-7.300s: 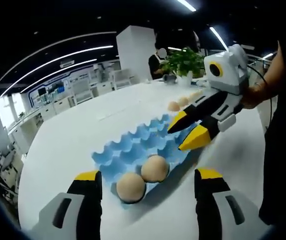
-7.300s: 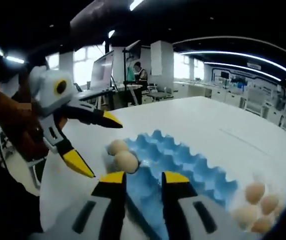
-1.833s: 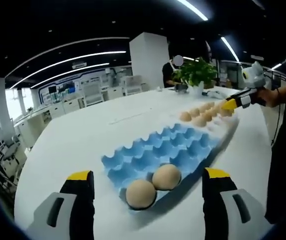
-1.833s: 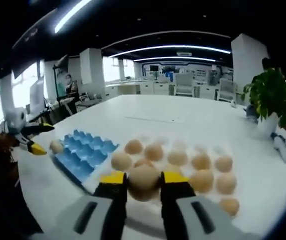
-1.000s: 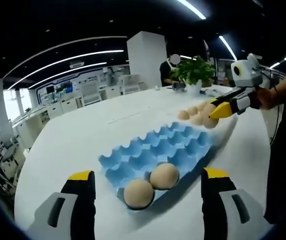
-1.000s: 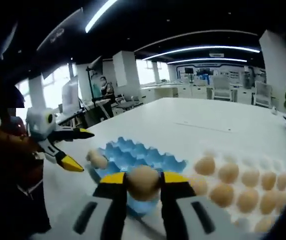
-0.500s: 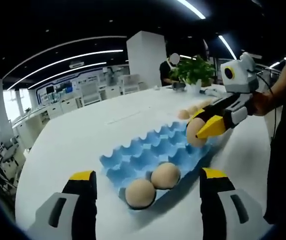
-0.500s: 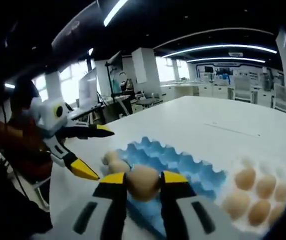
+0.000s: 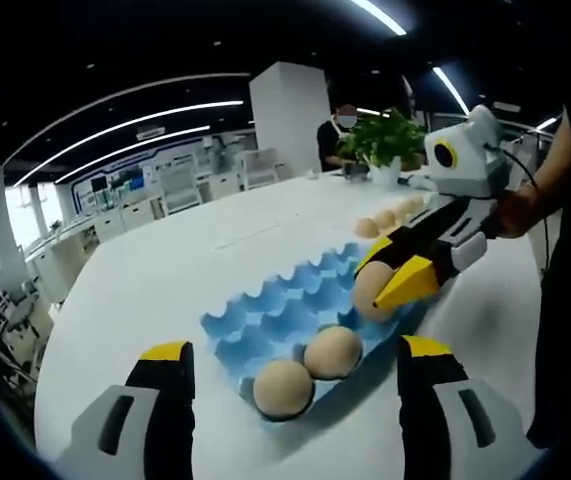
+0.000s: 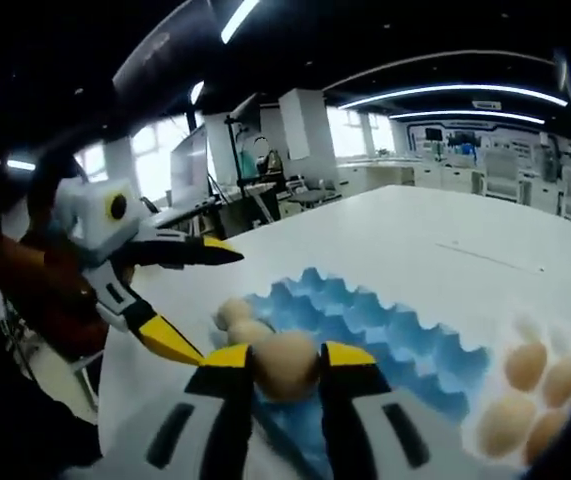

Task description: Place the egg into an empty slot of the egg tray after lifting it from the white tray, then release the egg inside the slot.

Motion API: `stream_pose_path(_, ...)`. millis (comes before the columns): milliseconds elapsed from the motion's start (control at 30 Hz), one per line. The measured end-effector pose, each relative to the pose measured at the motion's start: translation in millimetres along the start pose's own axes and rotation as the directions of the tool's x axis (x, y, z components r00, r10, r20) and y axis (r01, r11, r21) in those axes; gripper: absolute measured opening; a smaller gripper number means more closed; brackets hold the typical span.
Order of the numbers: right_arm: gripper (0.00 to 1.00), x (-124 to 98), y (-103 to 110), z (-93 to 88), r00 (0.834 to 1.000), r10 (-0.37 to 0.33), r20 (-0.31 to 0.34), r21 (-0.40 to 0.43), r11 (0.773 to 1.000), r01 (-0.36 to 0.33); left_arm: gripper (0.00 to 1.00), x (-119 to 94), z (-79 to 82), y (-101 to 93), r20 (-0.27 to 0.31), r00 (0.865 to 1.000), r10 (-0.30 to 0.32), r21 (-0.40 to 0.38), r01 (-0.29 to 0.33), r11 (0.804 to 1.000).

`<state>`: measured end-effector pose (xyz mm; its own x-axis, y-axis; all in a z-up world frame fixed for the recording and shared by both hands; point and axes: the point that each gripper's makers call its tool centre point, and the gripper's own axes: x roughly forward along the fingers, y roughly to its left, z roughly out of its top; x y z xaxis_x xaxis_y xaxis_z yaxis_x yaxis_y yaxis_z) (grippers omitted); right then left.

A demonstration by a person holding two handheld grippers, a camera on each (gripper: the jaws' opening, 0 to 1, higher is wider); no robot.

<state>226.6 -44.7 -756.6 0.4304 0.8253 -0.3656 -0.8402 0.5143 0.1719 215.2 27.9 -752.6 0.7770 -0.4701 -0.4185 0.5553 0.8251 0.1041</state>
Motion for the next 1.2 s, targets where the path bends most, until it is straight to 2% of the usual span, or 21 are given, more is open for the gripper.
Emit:
stream_pose_path(300,0.25,9.7,1.2,-8.7,0.999,0.019,-0.027,-0.010,1.000,-0.019,0.82,-0.4,-0.2,-0.3,-0.003,1.000,-0.003,0.003,0.003,1.000)
stream_pose_path(600,0.26,12.3,1.2,-9.3,1.000,0.023,-0.016,-0.039,0.999,-0.024,0.81,0.5,0.1,-2.6,-0.010,1.000,-0.011,0.021,0.011,1.000)
stream_pose_path(733,0.26,11.7,4.8,-11.9,1.000,0.027,-0.015,-0.125,0.992,-0.029,0.81,1.4,-0.8,-4.1,-0.016,1.000,-0.017,0.020,0.017,1.000)
stream_pose_path(1000,0.26,11.9,4.0,-12.0,1.000,0.028,-0.008,-0.148,0.989,-0.029,0.81,1.2,0.0,-3.7,-0.015,1.000,-0.016,0.019,0.017,1.000)
stream_pose_path(1033,0.26,11.3,3.8,-7.7,0.999,0.032,0.018,-0.134,0.991,-0.030,0.81,1.2,-0.3,-3.8,-0.017,1.000,-0.017,0.019,0.017,1.000)
stream_pose_path(1067,0.26,8.5,2.9,-9.5,0.999,0.031,0.015,-0.110,0.993,-0.029,0.81,1.3,-0.9,-3.6,-0.020,1.000,-0.017,0.019,0.017,1.000)
stream_pose_path(1200,0.27,6.4,2.8,-8.9,0.999,0.027,0.016,-0.118,0.993,-0.025,0.81,1.2,-0.1,-4.4,-0.016,1.000,-0.018,0.021,0.019,1.000)
